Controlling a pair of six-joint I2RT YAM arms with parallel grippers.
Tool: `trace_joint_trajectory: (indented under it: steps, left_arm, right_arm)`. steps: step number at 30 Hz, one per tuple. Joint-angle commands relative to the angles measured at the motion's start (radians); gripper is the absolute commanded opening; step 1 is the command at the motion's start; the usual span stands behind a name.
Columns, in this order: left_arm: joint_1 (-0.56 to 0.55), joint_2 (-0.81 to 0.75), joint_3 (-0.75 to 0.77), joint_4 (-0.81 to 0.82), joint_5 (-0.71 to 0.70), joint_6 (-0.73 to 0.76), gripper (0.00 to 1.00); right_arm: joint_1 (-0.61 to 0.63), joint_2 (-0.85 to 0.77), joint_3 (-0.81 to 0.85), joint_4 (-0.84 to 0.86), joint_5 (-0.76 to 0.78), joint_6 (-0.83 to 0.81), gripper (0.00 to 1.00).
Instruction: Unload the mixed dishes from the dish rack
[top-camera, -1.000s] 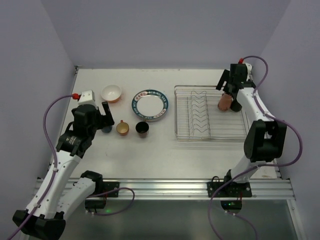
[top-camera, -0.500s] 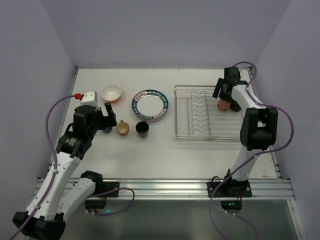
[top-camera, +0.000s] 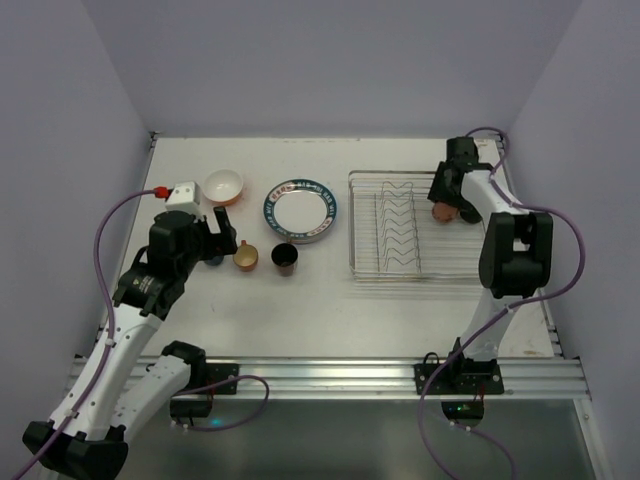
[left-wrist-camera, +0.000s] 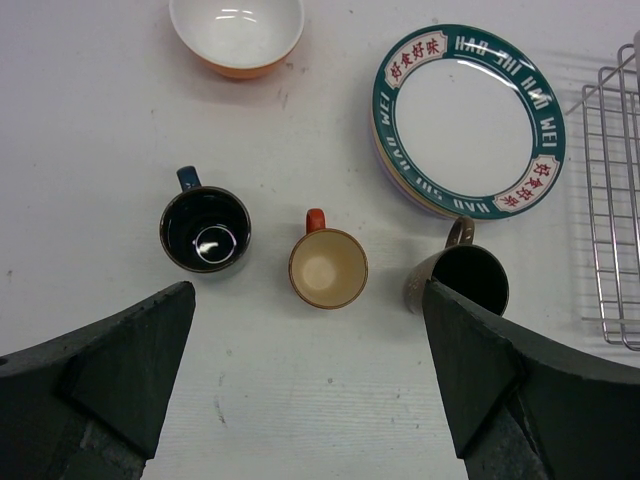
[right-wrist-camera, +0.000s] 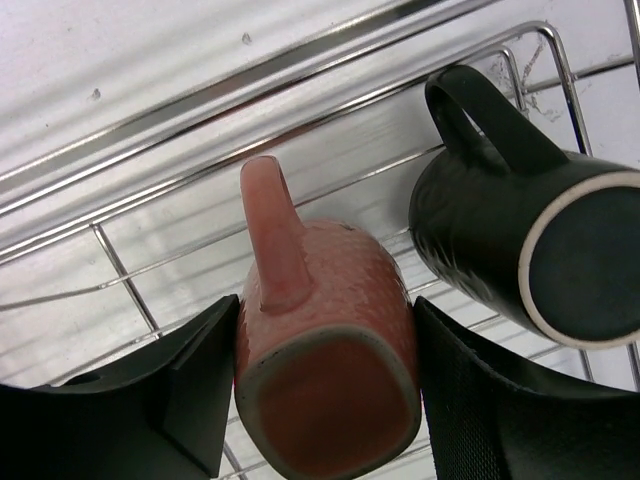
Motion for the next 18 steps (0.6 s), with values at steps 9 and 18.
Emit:
trace_joint_trajectory:
  steps: [9, 18]
  left_arm:
    - [-0.006, 0.0, -0.007, 0.039, 0.003, 0.027, 1.0]
    - [-0.015, -0.08, -0.042, 0.152, 0.455, 0.079, 1.0]
  right_arm:
    - [0.014, -0.256, -0.072, -0.014, -0.066, 0.03, 0.0]
    - [0.017, -0.731, -0.406, 0.198, -0.609, 0.191, 0.0]
